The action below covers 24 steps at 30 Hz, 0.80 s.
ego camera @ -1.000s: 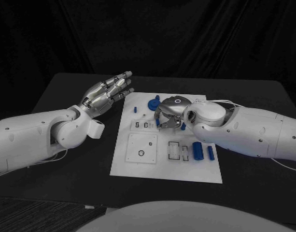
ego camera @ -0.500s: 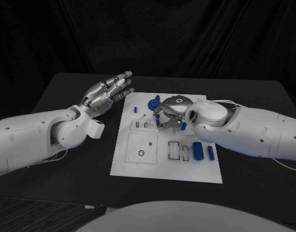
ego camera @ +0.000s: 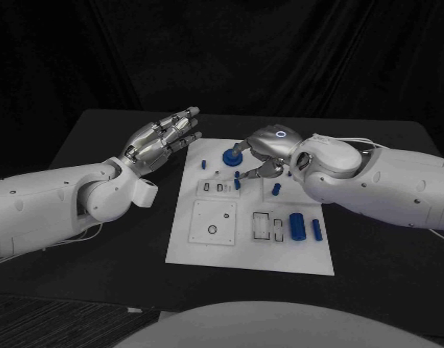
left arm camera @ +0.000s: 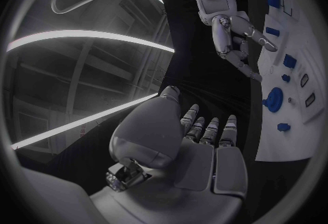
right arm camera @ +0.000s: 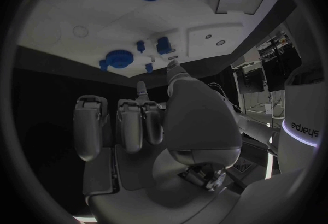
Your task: Assemble the parts on the task board
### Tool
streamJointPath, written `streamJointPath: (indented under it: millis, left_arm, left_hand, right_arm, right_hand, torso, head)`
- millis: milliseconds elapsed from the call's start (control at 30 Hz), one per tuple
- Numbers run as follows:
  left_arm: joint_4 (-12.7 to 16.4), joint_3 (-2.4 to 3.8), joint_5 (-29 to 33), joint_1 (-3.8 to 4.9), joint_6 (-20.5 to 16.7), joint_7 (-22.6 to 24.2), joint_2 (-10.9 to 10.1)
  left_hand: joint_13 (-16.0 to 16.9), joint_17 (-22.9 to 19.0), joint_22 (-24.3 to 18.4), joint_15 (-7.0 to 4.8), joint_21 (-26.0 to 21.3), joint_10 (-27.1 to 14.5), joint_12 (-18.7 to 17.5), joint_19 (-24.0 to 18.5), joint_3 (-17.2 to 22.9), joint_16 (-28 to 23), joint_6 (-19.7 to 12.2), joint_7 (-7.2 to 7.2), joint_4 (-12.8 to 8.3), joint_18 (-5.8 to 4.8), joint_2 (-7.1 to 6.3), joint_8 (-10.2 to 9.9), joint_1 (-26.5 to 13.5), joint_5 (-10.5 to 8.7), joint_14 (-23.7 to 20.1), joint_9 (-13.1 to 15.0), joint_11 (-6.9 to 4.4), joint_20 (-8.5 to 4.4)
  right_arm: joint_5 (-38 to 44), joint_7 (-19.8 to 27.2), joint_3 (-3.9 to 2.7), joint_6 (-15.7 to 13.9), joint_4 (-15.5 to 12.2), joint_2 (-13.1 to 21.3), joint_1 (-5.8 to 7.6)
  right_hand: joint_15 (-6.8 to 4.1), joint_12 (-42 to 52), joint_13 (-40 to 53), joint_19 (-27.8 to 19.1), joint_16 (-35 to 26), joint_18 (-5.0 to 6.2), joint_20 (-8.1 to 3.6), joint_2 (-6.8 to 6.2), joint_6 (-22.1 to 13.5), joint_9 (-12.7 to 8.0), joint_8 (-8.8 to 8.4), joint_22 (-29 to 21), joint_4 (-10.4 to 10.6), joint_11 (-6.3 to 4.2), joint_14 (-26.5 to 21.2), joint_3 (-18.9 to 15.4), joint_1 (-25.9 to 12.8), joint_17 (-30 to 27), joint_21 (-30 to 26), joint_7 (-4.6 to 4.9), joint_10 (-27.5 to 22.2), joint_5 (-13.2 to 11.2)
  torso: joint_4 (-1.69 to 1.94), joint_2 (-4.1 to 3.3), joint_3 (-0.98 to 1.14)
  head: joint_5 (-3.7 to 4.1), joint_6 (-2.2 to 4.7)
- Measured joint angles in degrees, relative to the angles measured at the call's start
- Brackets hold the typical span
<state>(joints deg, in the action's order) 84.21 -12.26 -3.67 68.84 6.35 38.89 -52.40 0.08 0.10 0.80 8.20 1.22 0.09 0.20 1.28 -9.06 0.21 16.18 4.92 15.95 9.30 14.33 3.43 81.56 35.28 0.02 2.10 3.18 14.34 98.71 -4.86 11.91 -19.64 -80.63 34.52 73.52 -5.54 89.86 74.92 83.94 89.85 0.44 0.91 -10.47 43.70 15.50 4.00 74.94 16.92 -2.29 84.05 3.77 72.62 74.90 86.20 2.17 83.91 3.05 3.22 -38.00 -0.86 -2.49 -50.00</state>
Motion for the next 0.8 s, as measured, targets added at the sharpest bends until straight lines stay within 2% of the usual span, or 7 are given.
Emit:
streamJointPath:
  millis: [267, 400, 467, 567, 633, 700, 800]
  left_arm:
    - [1.03, -0.01, -0.22, 0.21, -1.14, 0.00, -0.42]
    - [1.43, -0.11, -2.64, 2.99, -2.69, -0.31, -0.59]
    - [1.31, -0.08, -5.74, 5.71, -4.32, -1.09, -0.17]
    - [0.81, 0.03, -12.44, 10.16, -7.94, -4.02, 1.35]
    - [0.31, 0.10, -18.57, 13.21, -10.87, -6.91, 2.91]
    - [-0.16, 0.21, -24.19, 15.17, -13.05, -9.45, 4.08]
    - [-1.31, 0.15, -35.03, 17.57, -15.42, -14.16, 6.06]
  left_hand:
    - [0.01, -0.02, 0.03, 0.00, 0.13, 0.02, 0.00, 0.41, -0.26, 0.00, 0.20, 0.20, -2.80, -0.01, -2.86, 0.00, 2.86, -4.44, 0.00, 0.00, 0.02, 0.41]
    - [0.26, -0.02, 0.26, 0.00, 0.57, 1.43, 0.04, 0.68, -0.79, 0.00, -1.14, -0.29, -2.54, -0.01, -3.51, -0.07, 2.37, -9.86, 0.00, -0.04, 1.57, 0.68]
    - [1.54, 0.54, 1.50, 0.81, 3.24, 5.11, 1.41, 3.99, -2.56, 1.24, -1.87, -2.07, -0.80, 0.05, -4.79, -0.45, 0.93, -17.68, 2.33, -0.11, 4.72, 1.36]
    - [6.31, 4.64, 5.77, 3.11, 12.55, 22.27, 7.79, 17.88, -7.35, 9.38, -0.99, -1.56, 1.01, 0.48, -9.12, -0.46, -9.56, -29.79, 18.18, -0.06, 8.91, 2.37]
    - [9.29, 7.90, 8.65, 3.85, 19.31, 33.43, 12.62, 29.64, -6.09, 16.92, 0.56, 0.37, 0.17, 0.48, -13.43, -0.04, -15.53, -31.61, 33.11, 0.23, 11.05, 1.98]
    - [12.29, 10.01, 10.61, 2.48, 24.08, 41.97, 16.88, 38.63, -3.43, 22.43, 4.57, 1.83, 0.35, 0.49, -13.07, 1.19, -17.46, -32.45, 42.62, 0.84, 10.01, 1.56]
    - [21.69, 17.34, 15.49, -3.30, 34.08, 60.44, 31.06, 52.84, -3.68, 37.98, 19.50, 2.68, 0.47, 0.63, -12.26, 6.09, -20.19, -32.24, 61.67, 3.28, 3.50, -3.47]
  right_arm:
    - [-1.54, 1.99, 0.00, -2.60, -4.82, 6.71, 4.92]
    - [-2.59, 2.54, -0.03, -3.36, -6.62, 10.53, 7.29]
    - [-3.05, 2.70, -0.04, -3.70, -7.58, 12.52, 8.06]
    - [-3.57, 2.77, -0.03, -4.08, -8.19, 14.79, 8.64]
    - [-3.89, 2.75, -0.01, -4.23, -8.26, 15.86, 8.73]
    - [-4.12, 2.72, 0.03, -4.28, -8.31, 16.38, 8.73]
    - [-4.39, 2.69, 0.02, -4.40, -8.75, 17.14, 8.54]
  right_hand:
    - [-0.20, 0.00, 0.00, 0.00, 0.00, 0.00, 0.00, 0.67, 1.36, -0.69, 0.59, -0.01, 0.02, -0.20, -0.20, -6.00, -2.82, 0.00, -0.36, 0.12, 0.20, 0.00]
    - [-0.20, 0.00, 0.00, 0.00, 0.00, 0.00, 0.00, 1.45, 3.71, -0.63, 1.68, -0.01, 0.08, -0.20, -0.20, -6.06, -3.60, 0.00, -0.36, 0.46, 0.20, 0.00]
    - [-0.20, 0.00, 0.00, 0.00, 0.00, 0.00, 0.00, 1.52, 4.88, -0.43, 2.30, -0.01, 0.08, -0.20, -0.20, -6.38, -4.14, 0.00, -0.36, 0.58, 0.20, 0.00]
    - [-0.20, 0.00, 0.00, 0.00, 0.00, 0.00, 0.00, 3.41, 6.36, -0.14, 2.84, -0.01, 0.00, -0.19, -0.20, -6.06, -6.16, 0.00, -0.36, 0.99, 0.19, 0.00]
    - [0.01, 0.00, 0.00, 0.00, 0.00, 0.00, 0.00, 5.85, 6.67, -0.15, 2.84, -0.01, -0.09, 0.01, 0.01, -5.39, -6.87, 0.00, -0.36, 1.14, -0.01, 0.00]
    - [0.01, 0.00, 0.00, 0.00, 0.00, 0.00, 0.00, 7.00, 6.67, -0.15, 2.84, -0.01, -0.15, 0.04, 0.01, -5.34, -7.10, 0.00, -0.36, 1.14, 0.01, 0.00]
    - [0.01, 0.00, 0.00, 0.00, 0.00, 0.00, 0.00, 8.32, 6.86, -0.15, 2.84, -0.02, -0.15, 0.23, 0.00, -5.34, -7.70, 0.00, -0.36, 1.34, 0.20, 0.00]
  torso:
    - [0.01, 0.01, 0.00]
    - [0.01, 0.04, 0.01]
    - [0.03, 0.04, 0.01]
    - [0.04, 0.05, 0.01]
    - [0.05, 0.08, -0.01]
    - [0.04, 0.12, -0.03]
    - [0.00, 0.19, -0.03]
  head:
    - [0.22, 0.00]
    - [0.64, 0.00]
    - [0.84, -0.01]
    - [1.10, -0.01]
    - [1.19, -0.01]
    - [1.25, -0.01]
    - [1.14, -0.01]
